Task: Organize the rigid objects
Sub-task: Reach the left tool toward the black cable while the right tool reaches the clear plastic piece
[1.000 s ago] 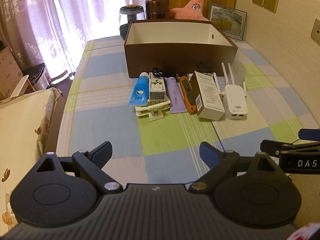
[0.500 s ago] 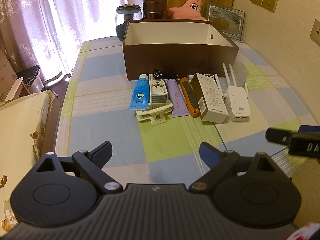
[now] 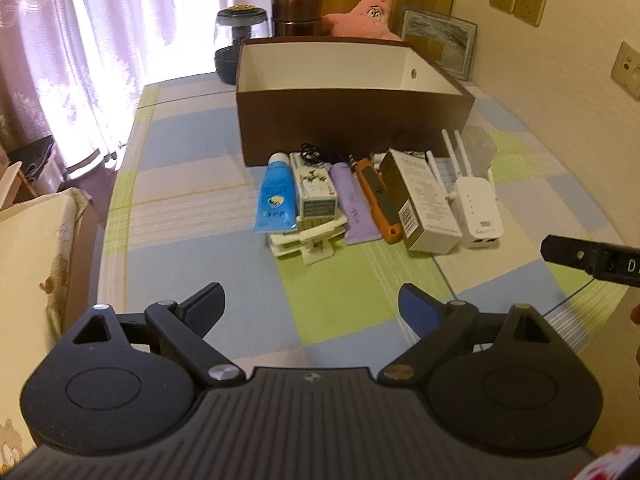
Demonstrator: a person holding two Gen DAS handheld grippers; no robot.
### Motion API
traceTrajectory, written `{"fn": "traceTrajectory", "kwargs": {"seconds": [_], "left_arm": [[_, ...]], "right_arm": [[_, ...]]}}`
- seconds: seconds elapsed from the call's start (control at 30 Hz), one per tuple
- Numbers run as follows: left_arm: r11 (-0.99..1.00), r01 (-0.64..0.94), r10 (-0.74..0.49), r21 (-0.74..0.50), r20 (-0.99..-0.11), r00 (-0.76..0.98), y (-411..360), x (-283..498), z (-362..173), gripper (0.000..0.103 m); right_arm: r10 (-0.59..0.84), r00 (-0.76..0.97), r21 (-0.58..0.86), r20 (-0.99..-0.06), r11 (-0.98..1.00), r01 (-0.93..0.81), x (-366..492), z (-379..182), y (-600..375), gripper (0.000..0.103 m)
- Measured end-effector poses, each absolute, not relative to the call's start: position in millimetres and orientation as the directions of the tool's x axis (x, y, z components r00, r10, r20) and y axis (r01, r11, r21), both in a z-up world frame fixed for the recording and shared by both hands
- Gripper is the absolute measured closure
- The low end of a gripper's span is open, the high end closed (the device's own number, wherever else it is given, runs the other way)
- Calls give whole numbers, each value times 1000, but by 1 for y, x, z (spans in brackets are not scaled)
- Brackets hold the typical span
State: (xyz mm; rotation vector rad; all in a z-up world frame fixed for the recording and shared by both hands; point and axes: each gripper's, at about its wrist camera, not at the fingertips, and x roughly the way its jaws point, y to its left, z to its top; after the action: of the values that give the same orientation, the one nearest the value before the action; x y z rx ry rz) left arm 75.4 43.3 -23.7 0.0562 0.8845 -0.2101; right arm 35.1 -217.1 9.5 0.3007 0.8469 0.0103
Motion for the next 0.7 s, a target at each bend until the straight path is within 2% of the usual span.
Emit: {"fn": "traceTrajectory", "kwargs": {"seconds": [0.23, 0.33, 0.6, 0.7], "left_arm": [[973, 223, -183, -51, -762, 621, 39, 89, -29, 12], [974, 221, -185, -57, -765, 617, 40, 95, -33, 12], [978, 203, -169, -52, -768, 618, 36, 118, -38, 14], [978, 201, -169, -54, -768, 617, 33, 130, -39, 15]], "right_arm": [[112, 673, 243, -731, 965, 103, 46, 8, -220, 3], [130, 659, 239, -740, 968, 78, 50, 4, -220, 15], [133, 631, 237, -764, 968, 83, 75, -6, -230, 17], [139, 630, 240, -764, 968, 78, 88, -9, -235, 23]]}}
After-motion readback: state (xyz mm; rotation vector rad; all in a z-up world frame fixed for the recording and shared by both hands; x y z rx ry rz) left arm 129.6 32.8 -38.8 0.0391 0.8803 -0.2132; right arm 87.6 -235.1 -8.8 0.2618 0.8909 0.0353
